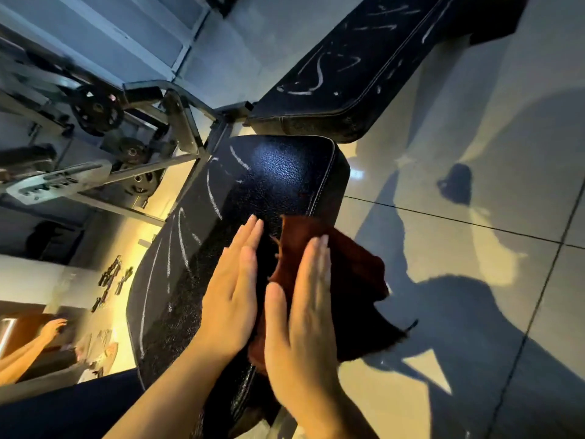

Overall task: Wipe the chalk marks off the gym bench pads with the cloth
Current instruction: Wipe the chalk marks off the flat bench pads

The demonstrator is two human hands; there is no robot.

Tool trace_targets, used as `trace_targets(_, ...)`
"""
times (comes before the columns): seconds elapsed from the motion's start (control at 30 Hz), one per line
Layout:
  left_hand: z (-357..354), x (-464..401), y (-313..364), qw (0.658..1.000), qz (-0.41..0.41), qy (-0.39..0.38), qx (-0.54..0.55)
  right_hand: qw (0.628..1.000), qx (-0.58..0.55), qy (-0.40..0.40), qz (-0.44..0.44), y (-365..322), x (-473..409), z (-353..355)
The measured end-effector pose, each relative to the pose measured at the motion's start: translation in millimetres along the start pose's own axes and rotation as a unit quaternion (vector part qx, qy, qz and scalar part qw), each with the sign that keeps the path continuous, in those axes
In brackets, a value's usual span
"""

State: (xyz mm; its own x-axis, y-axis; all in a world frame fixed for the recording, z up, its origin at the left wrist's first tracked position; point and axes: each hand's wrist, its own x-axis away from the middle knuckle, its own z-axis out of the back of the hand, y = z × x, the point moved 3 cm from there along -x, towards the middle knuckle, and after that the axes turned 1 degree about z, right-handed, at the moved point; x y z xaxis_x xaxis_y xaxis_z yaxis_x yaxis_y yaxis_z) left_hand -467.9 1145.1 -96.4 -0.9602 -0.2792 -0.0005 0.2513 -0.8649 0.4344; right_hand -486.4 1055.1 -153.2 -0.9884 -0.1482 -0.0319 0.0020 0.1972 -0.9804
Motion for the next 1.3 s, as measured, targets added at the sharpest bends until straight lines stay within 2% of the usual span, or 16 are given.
trace_targets(0.1, -0.9, 2.0, -1.7, 1.000, -0.006, -0.006, 0.010, 1.000, 0.019, -0.003, -0.004, 6.0, 21.1, 0.2)
trace_targets(0.23, -0.4, 1.4, -2.0, 1.000, -0.006, -0.013, 0.021, 1.000, 0.022, -0.021, -0.006, 10.1, -46.5, 21.8)
trace_targets(0.33, -1.0, 1.1, -0.5, 1.000, -0.007, -0.017, 0.009, 0.999, -0.006, 0.014, -0.028, 7.5, -102.8, 29.7)
trace_targets(0.47, -1.0, 0.7, 5.0, 1.000, -0.007, -0.013, 0.017, 0.996, -0.050, 0.072, -0.027, 8.3, -111.0, 21.4)
trace_targets(0.53, 1.3, 2.5, 7.8, 1.000, 0.003, -0.001, 0.031, 0.996, -0.056, 0.068, -0.035, 9.6, -97.6, 16.6)
trace_targets(0.63, 8.7, 4.3, 12.7, 0.996, -0.018, 0.060, 0.059, 0.997, -0.037, 0.060, -0.029, 3.8, -60.0, 6.0)
trace_targets(0.8, 32.3, 44.1, 3.4, 0.983, -0.044, 0.130, 0.121, 0.999, 0.010, 0.032, -0.035, -8.9, 57.8, -27.5)
trace_targets(0.9, 53.1, 90.4, -16.2, 0.984, -0.073, 0.147, 0.068, 0.998, 0.040, 0.028, -0.045, -8.3, 102.0, -44.6)
trace_targets(1.0, 62.5, 122.0, -48.9, 0.981, -0.102, 0.167, -0.007, 0.996, 0.028, 0.074, -0.035, -14.0, 97.4, -48.7)
trace_targets(1.17, 44.7, 120.2, -88.2, 0.970, -0.046, 0.161, -0.178, 0.991, 0.046, 0.097, -0.077, -4.7, -5.4, -16.7)
trace_targets(1.3, 40.5, 118.3, -90.5, 0.968, -0.043, 0.183, -0.164, 0.986, 0.064, 0.098, -0.117, -10.8, -68.2, 2.6)
